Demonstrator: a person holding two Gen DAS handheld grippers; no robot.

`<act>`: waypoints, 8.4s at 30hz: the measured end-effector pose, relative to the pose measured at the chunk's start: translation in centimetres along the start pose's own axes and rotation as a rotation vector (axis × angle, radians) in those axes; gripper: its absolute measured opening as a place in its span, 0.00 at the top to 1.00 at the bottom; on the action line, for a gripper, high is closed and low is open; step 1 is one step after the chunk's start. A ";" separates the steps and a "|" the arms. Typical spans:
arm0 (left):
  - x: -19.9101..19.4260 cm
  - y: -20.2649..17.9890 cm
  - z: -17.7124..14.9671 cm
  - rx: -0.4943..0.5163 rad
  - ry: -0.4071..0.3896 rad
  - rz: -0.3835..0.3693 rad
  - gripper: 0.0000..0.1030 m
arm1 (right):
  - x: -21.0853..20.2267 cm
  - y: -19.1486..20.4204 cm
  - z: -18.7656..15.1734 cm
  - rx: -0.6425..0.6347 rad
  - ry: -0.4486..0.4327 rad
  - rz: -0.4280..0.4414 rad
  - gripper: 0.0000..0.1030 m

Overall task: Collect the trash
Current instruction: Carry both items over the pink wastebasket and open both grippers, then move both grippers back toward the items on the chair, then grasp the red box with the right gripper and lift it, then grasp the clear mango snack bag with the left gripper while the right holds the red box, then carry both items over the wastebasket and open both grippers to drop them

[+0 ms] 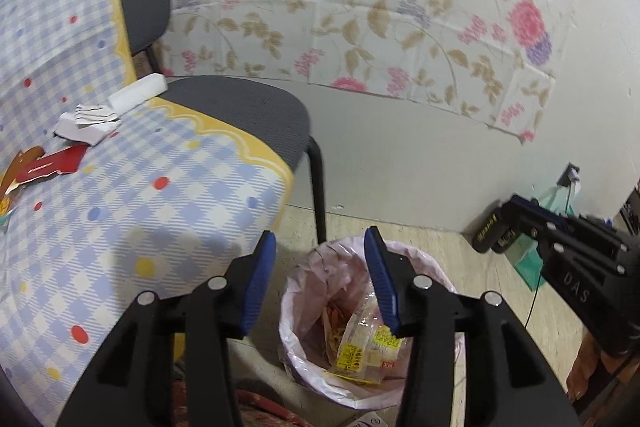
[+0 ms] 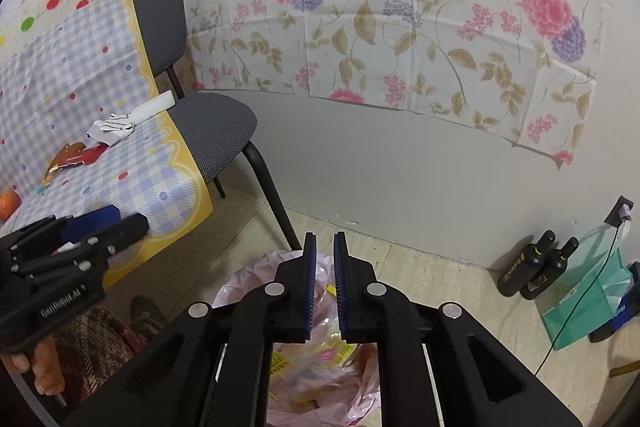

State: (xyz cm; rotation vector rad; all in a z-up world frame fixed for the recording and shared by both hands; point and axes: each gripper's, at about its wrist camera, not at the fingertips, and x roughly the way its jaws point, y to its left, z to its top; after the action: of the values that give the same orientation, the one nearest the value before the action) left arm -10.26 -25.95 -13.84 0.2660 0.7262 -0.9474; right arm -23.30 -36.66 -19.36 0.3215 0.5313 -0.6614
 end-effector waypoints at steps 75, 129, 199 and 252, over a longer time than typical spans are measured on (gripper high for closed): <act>-7.1 37.9 0.1 -0.443 -0.043 0.542 0.31 | 16.4 44.4 9.5 -0.778 0.095 0.432 0.79; -3.2 31.3 2.5 -0.119 0.083 0.468 0.35 | 6.7 29.0 12.7 -0.314 -0.027 0.590 0.99; -7.7 34.0 6.5 -0.386 -0.133 0.436 1.00 | 6.7 28.1 13.7 -0.290 -0.047 0.587 0.99; 0.1 -2.3 -1.8 0.096 0.000 0.005 1.00 | -0.7 -0.1 -1.4 0.008 0.016 0.134 0.97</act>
State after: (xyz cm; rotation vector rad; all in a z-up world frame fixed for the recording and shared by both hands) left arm -12.91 -26.40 -14.98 0.3518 0.6808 -0.9784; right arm -24.30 -35.75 -20.12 0.3673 0.5179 -0.5323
